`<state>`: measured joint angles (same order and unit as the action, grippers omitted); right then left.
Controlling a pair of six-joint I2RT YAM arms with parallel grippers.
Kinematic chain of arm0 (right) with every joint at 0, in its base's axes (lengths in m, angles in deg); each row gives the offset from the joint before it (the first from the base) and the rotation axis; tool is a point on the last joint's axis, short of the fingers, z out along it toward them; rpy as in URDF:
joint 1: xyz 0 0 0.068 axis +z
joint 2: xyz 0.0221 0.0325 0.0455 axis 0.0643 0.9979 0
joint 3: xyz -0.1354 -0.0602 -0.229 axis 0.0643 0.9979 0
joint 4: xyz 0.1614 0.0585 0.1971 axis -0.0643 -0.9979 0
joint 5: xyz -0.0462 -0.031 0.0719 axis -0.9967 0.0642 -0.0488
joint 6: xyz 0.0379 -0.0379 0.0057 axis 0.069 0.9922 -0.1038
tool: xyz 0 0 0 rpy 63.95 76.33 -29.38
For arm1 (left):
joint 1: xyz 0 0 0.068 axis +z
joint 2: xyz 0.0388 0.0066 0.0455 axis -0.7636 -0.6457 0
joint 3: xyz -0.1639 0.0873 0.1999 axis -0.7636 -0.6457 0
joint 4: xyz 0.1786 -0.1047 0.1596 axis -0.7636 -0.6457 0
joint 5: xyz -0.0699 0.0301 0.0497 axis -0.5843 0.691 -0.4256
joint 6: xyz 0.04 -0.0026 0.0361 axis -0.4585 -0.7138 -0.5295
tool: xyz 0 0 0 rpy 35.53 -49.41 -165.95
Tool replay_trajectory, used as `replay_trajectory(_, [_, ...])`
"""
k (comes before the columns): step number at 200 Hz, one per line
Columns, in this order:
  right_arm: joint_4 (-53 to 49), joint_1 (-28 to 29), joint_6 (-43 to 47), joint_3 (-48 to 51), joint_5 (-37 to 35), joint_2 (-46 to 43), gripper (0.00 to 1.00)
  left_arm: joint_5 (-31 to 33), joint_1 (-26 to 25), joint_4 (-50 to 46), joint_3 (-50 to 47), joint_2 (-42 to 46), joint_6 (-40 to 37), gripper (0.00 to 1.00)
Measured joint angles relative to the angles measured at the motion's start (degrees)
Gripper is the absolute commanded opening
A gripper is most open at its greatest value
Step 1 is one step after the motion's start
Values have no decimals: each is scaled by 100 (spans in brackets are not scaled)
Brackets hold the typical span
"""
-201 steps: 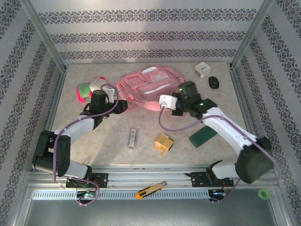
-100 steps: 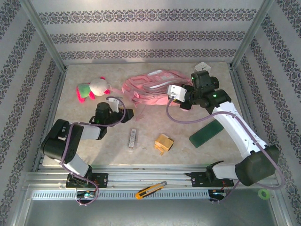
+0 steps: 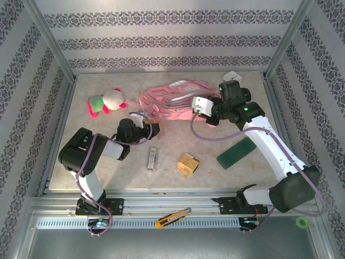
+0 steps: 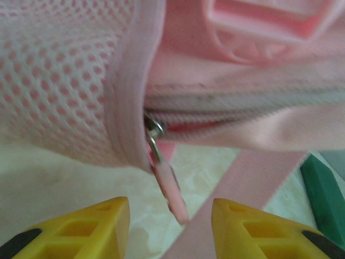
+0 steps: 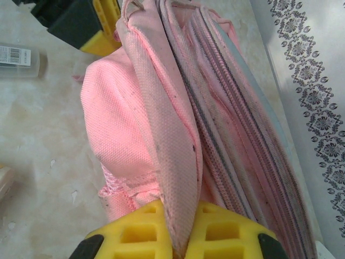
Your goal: Pack the student bag
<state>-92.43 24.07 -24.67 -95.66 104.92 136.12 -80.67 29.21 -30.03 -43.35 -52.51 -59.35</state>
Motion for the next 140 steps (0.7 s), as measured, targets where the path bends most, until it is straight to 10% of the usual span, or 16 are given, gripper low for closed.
replay_trajectory(21, [-17,0,-2,0,7,0,0,111,0,-2,116,-26,-50,37])
replay_trajectory(49, [-24,0,-28,0,2,0,0,195,0,-4,229,-28,-166,0])
replay_trajectory(140, [866,240,-702,520,-787,-92,0,-907,-50,-693,227,866,-282,0])
